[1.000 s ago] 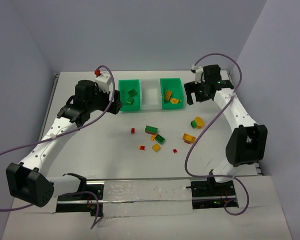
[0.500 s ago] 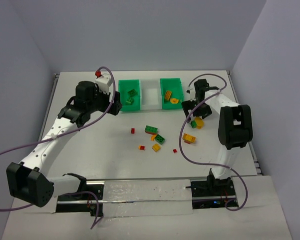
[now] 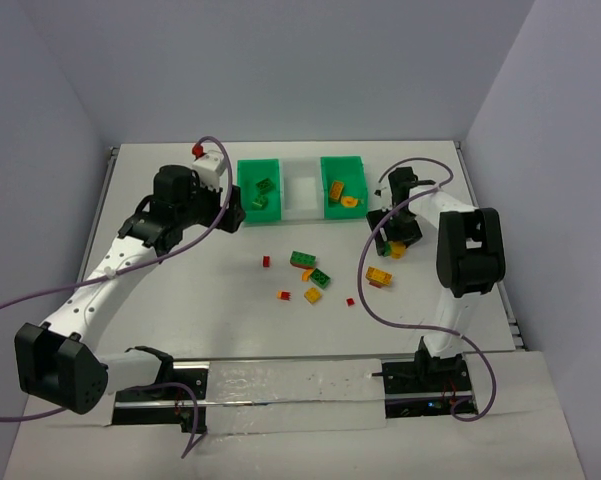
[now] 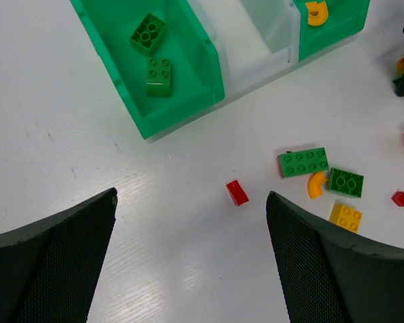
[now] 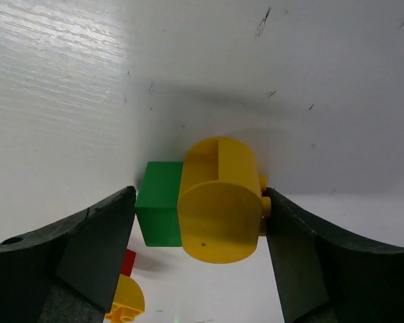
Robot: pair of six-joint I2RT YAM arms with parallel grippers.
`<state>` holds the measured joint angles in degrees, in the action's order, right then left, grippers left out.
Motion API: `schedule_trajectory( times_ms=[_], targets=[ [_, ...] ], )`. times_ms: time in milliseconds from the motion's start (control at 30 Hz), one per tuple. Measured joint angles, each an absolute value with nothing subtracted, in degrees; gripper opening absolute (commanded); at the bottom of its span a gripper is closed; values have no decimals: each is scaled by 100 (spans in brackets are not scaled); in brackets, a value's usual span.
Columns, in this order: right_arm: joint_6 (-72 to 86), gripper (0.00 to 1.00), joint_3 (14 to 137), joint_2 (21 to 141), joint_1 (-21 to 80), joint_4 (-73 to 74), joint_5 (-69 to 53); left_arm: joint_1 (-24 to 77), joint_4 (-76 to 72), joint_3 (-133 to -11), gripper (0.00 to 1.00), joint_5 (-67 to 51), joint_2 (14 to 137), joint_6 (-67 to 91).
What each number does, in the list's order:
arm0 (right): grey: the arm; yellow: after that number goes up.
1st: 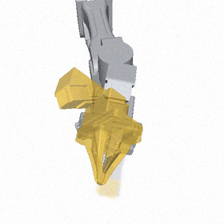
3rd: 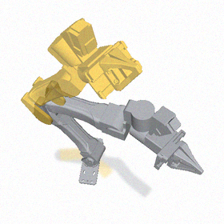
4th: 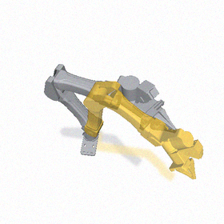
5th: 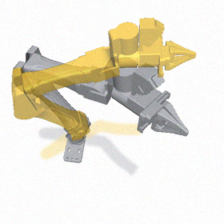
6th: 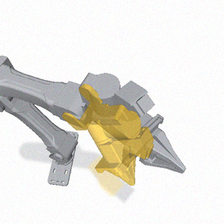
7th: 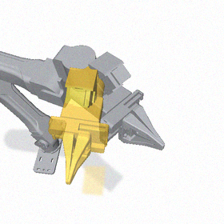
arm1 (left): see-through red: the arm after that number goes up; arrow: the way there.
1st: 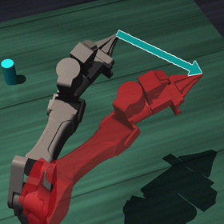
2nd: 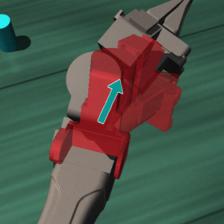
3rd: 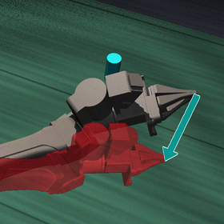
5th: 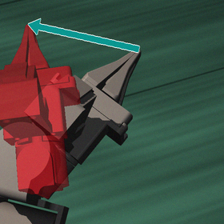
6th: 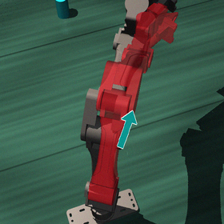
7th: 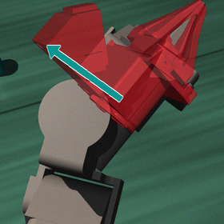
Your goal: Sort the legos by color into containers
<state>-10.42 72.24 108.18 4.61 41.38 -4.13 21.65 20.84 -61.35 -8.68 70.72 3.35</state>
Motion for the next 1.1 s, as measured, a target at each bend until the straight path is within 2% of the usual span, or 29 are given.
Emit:
schedule_trajectory(
  times_ms=[100,133,267,500,700,967,1100],
  targets=[
    [-920,45,7148,10818,430,4118,-426,2165,1995,-6061,94,-919,7072,399],
    [-869,31,7145,10818,421,4110,-438,2165,1978,-6042,94,-932,7072,410],
    [-721,0,7146,10811,369,4089,-556,2165,1952,-6007,94,-1019,7072,431],
    [-353,0,7325,10271,352,4119,-1477,2165,1881,-5983,96,-1544,7051,534],
    [-267,0,8562,9467,975,3992,-1948,2165,1940,-6460,97,-2457,7194,1066],
    [-1155,0,7424,7634,2354,2995,-1756,2158,1921,-7168,95,-3129,7207,1840],
    [-1551,0,7097,7228,2797,2637,-1390,2158,1901,-7205,92,-3232,7220,2187]
  ],
)
